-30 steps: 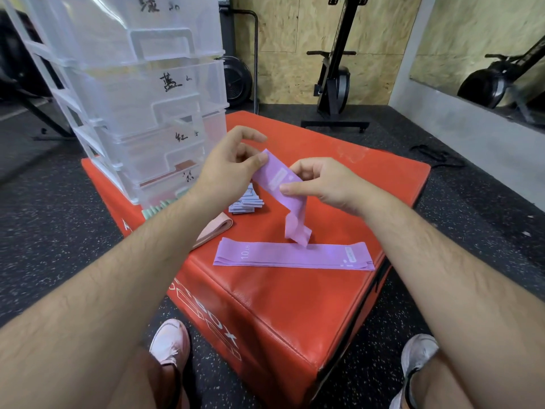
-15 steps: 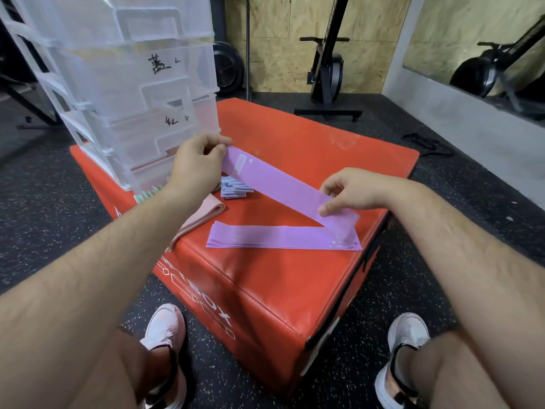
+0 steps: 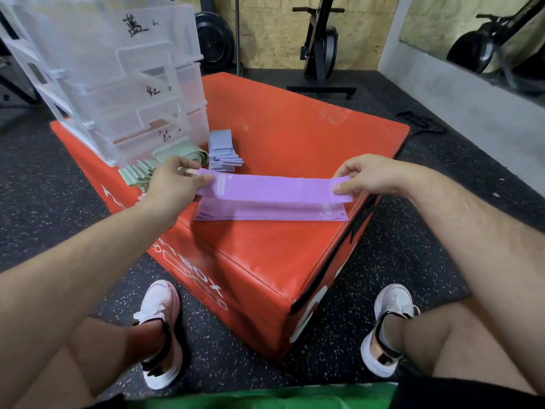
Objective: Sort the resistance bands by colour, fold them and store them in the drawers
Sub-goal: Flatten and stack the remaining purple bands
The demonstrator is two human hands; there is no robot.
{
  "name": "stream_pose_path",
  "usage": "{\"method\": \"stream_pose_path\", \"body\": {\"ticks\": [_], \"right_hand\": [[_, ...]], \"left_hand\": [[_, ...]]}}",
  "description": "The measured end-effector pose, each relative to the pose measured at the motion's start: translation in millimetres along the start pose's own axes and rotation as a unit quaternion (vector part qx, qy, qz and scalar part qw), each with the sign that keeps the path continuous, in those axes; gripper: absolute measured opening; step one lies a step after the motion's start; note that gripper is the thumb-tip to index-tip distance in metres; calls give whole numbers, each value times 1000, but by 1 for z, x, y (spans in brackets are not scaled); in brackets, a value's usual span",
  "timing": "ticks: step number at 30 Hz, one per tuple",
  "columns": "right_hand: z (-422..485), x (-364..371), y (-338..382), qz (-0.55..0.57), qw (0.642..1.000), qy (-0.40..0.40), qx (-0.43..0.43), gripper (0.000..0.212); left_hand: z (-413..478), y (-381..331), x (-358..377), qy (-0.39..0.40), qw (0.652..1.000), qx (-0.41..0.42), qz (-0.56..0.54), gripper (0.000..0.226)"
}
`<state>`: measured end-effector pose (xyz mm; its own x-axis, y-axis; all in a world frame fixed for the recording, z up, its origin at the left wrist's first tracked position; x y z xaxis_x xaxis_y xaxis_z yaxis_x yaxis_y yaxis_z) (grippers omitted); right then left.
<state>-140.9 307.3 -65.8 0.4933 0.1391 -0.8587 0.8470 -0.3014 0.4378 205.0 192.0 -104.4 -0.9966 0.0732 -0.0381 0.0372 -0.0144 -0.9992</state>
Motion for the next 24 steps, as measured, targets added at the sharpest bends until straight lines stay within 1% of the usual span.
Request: {"method": "stream_pose_path", "body": {"ticks": [2,3,7,12,17,20,22,23,24], "right_hand": [[1,6,-5,41,999,8,20,28],[1,9,-6,42,999,4,30,29],[5,19,-8,19,998,-20,58,26],[6,32,-6,-32,996,-28,81,19],[9,43,-4,-69,993,-36,87,16],[10,44,-3,-92,990,-28,107,16],[9,42,-3,-107,985,-16,132,25],[8,40,-4,-101,984,-11,149,30],[7,38,-4,-78,983,-7,164,29]], "left_hand": [[1,12,-6,0,1000,-9,30,26],[0,15,-7,-1,999,-9,44,26],[-3,21,-8,-15,993,11,115,24],[-6,30,-2,31,968,53,242,16],[-4,37,0,50,953,99,284,12],[1,42,-2,58,928,129,344,16],[2,45,-3,51,902,153,401,20],[0,45,-2,48,891,166,419,20],[-2,45,0,47,883,185,429,20]]}}
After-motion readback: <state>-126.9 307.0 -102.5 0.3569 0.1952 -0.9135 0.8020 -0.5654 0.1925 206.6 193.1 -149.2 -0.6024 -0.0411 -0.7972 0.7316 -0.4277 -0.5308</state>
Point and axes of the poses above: each hand's wrist, its own z-axis towards the middle knuckle, its own x-axis out of the palm, y = z × x, the point moved 1 cm from there along z, towards the middle knuckle, and after that the axes turned 13 degrees about -z, right-handed, at the moved point
